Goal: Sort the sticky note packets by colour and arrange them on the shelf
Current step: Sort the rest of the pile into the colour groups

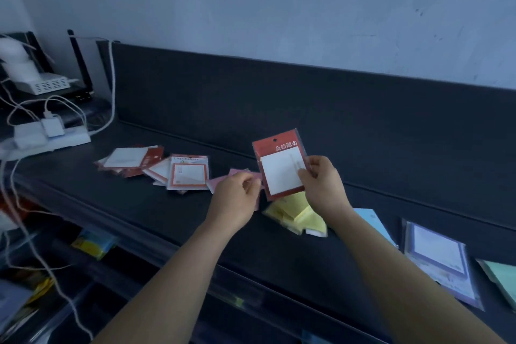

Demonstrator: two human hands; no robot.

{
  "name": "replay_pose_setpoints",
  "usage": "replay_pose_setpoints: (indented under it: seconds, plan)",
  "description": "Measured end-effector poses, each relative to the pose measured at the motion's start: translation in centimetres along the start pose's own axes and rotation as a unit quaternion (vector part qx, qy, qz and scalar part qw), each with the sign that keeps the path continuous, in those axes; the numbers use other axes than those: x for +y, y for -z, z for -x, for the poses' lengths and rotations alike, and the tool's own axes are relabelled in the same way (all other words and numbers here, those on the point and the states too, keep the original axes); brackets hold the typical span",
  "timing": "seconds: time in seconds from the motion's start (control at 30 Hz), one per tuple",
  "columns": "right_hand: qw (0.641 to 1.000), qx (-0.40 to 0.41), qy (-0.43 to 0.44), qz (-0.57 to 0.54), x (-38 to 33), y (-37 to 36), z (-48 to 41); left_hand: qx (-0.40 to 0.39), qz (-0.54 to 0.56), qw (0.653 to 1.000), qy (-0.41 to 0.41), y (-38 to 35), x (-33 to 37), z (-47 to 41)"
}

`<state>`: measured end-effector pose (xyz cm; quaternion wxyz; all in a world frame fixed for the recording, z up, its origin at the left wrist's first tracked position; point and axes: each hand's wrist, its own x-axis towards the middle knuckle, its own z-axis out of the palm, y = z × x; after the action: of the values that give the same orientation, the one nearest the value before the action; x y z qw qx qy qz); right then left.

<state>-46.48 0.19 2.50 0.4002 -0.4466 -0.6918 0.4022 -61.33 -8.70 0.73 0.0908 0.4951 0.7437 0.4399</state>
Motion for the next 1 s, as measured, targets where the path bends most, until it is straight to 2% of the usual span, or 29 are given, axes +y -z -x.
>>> replay_pose_setpoints:
  seconds: [0.17, 0.37, 0.53, 0.67, 0.9, 1.0]
  plan:
    - [0.998, -0.056, -0.006, -0.002, -2.5, -6.1, -0.9, 0.028, 0.019, 0.999, 0.023, 3.8, -2.8, -1.6]
    - [0.993, -0.113, 0.003, 0.018, -5.7, -16.3, -2.4, 0.061, -0.003, 0.997, 0.043, 11.8, -10.2, -5.0]
    - [0.99, -0.129, 0.027, 0.057, -8.6, -24.5, -3.1, 0.051, -0.035, 0.997, 0.054, 17.9, -16.1, -7.9]
    - [0.986, -0.145, 0.012, 0.077, -10.0, -29.4, -3.7, 0.009, -0.047, 0.997, 0.054, 20.8, -20.3, -10.1]
    - [0.957, -0.15, 0.03, 0.245, -10.9, -33.9, -4.3, -0.035, -0.098, 0.992, 0.067, 22.4, -24.8, -12.8]
    - [0.948, -0.14, 0.033, 0.282, -10.8, -34.4, -4.6, -0.036, -0.134, 0.988, 0.07, 22.3, -25.5, -13.0]
